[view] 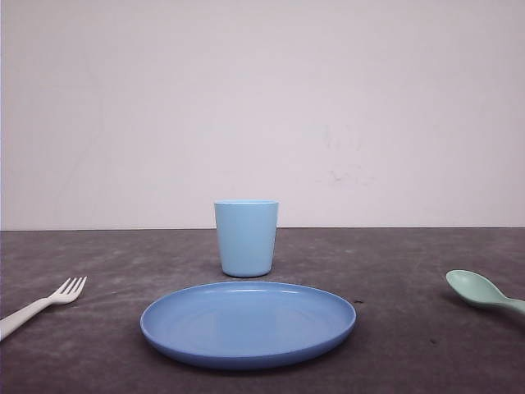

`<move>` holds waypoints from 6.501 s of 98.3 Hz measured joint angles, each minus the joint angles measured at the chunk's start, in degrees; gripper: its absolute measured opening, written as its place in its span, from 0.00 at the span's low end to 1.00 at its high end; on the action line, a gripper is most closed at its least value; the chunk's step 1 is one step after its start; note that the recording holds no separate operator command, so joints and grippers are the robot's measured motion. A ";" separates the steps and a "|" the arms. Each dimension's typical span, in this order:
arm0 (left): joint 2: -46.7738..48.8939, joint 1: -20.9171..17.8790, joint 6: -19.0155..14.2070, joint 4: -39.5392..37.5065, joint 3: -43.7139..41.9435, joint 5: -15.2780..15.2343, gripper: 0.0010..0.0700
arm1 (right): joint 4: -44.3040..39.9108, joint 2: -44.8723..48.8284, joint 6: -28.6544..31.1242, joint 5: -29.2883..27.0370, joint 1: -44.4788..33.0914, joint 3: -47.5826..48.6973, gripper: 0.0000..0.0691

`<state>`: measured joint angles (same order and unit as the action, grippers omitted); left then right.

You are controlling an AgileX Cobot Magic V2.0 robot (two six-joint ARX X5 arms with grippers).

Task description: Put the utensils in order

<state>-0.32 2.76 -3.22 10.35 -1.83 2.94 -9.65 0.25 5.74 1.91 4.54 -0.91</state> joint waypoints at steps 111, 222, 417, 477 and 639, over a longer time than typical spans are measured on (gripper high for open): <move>0.00 0.00 0.00 0.00 0.00 0.00 0.01 | 0.00 0.00 0.00 0.00 -0.02 0.00 0.01; 0.00 0.00 0.00 0.00 0.00 0.00 0.01 | 0.00 0.00 0.00 0.02 -0.02 0.00 0.01; -45.09 2.03 -0.57 29.94 -45.64 4.09 0.01 | -37.75 52.24 -0.11 0.61 0.00 -48.04 0.01; -45.05 2.01 -0.46 32.37 -45.64 4.09 0.73 | -38.95 52.22 -0.48 -0.22 0.00 -48.04 0.98; -76.50 26.14 -18.12 11.65 -35.50 -6.14 0.44 | -38.97 52.22 -0.48 -0.22 0.00 -48.04 0.98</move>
<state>-76.82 28.91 -21.34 22.00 -37.32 -3.20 -48.62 52.47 5.26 1.69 4.54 -48.95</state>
